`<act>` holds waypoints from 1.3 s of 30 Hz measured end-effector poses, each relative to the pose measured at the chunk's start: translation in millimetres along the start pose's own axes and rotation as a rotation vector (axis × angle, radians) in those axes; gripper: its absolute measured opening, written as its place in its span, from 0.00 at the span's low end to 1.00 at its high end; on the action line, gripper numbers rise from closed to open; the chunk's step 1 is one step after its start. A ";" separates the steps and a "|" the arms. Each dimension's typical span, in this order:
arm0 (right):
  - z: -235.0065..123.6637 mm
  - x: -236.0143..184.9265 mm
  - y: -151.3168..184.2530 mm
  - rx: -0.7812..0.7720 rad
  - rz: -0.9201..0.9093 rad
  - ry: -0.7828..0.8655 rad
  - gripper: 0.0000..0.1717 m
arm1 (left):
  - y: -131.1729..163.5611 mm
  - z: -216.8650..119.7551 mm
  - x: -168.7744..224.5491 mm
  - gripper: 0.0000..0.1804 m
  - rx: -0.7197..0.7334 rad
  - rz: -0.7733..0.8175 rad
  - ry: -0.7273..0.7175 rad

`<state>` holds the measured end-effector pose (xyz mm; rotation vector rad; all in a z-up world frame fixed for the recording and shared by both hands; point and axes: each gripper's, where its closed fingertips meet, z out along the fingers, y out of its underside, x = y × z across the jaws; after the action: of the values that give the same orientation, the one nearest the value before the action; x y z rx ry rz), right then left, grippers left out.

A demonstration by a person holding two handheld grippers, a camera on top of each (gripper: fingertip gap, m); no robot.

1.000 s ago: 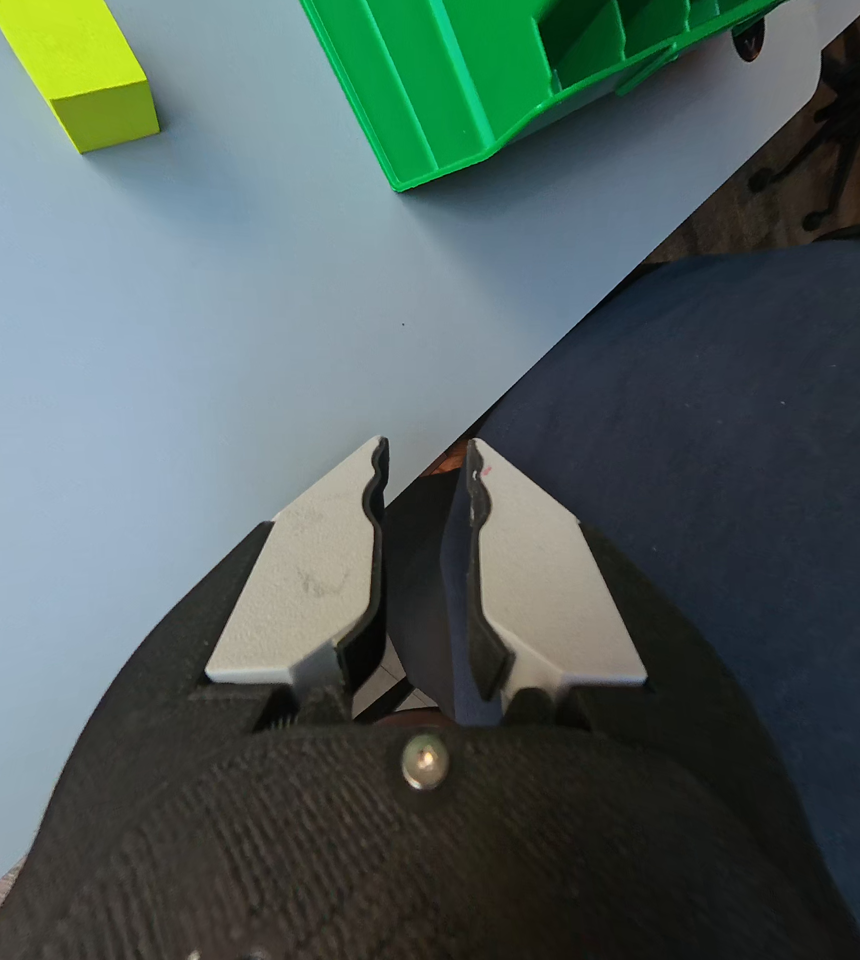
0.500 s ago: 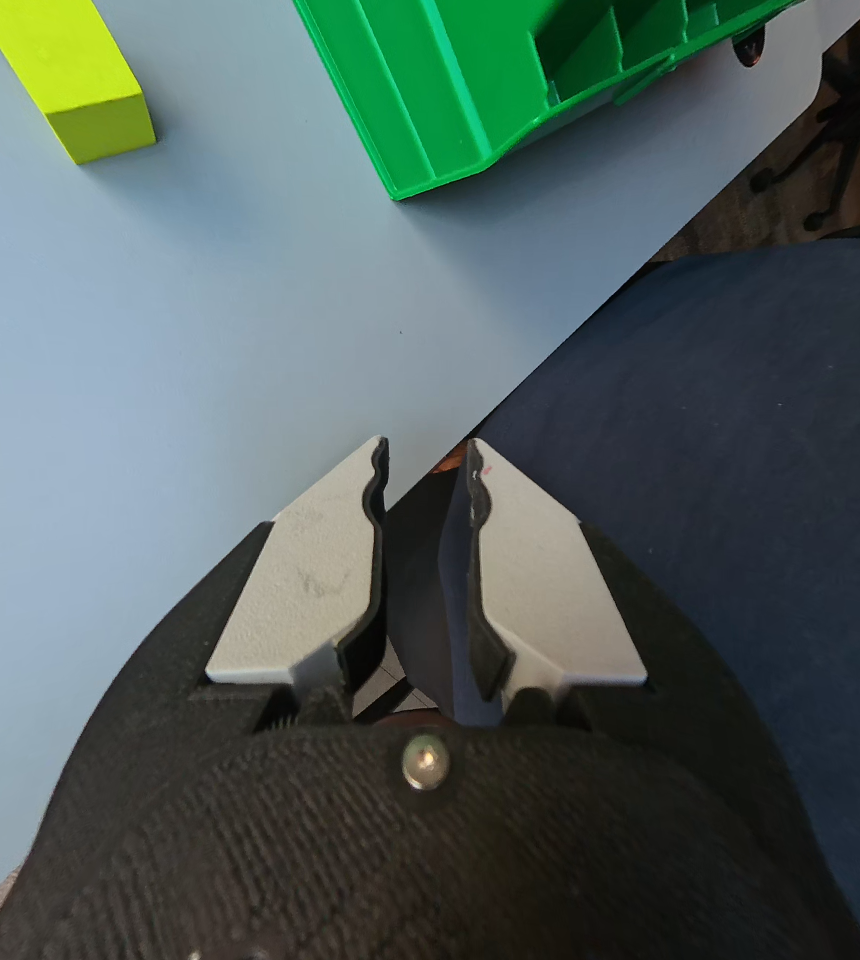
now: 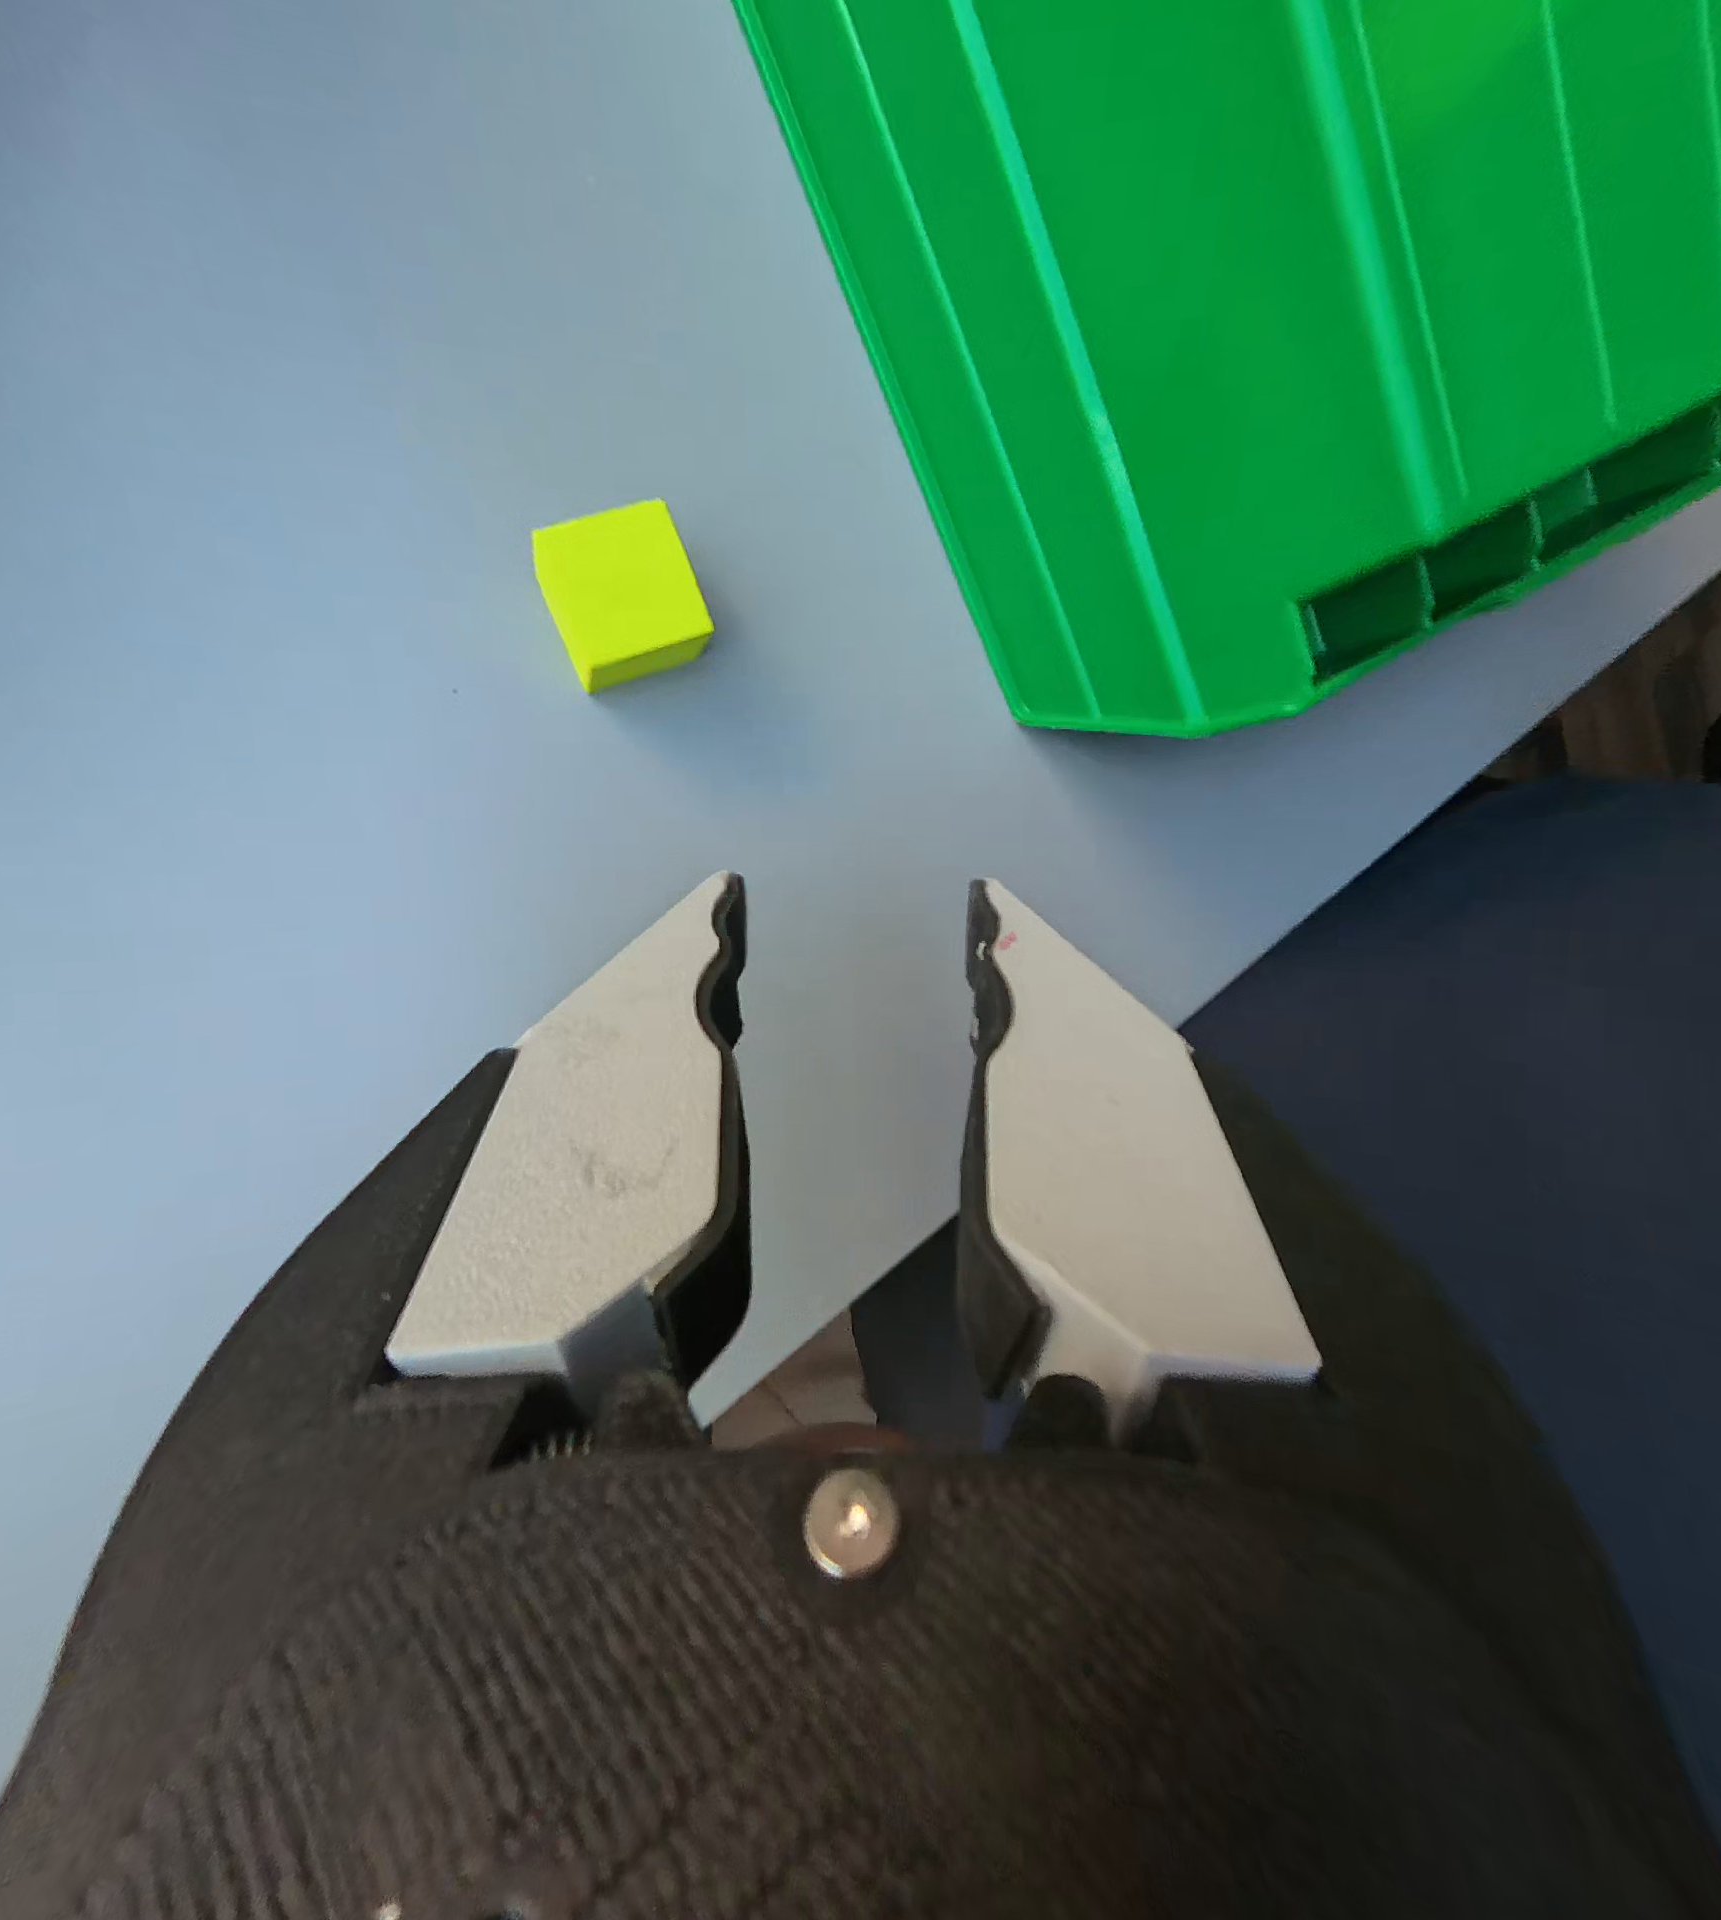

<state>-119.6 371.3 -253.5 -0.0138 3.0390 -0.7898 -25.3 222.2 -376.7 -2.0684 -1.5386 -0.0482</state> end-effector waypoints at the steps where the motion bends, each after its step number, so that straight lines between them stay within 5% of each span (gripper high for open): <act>1: -1.2 0.0 0.1 0.005 0.003 0.002 0.19 | -2.9 2.4 -3.6 0.23 -0.004 -0.006 -0.009; 23: -36.2 32.8 -0.6 0.148 0.123 0.164 0.16 | -38.1 27.3 -34.0 0.32 -0.036 0.005 -0.095; 28: -42.0 32.6 7.8 0.151 0.147 0.186 0.15 | -38.0 46.6 -46.0 0.28 -0.129 0.096 -0.175; 30: -44.3 31.3 8.2 0.165 0.158 0.193 0.14 | -36.2 49.6 -47.4 0.17 -0.147 0.157 -0.190; 35: -52.6 26.0 -1.0 0.222 0.238 0.181 0.13 | -65.9 20.6 -39.7 0.16 0.017 0.309 -0.274; 39: -64.3 8.2 -28.6 0.332 0.354 0.053 0.15 | -116.7 -43.8 11.4 0.16 0.299 0.444 -0.226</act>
<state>-127.8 377.6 -183.5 0.5330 2.7875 -1.2497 -112.9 234.4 -288.2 -2.1678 -1.0893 0.5628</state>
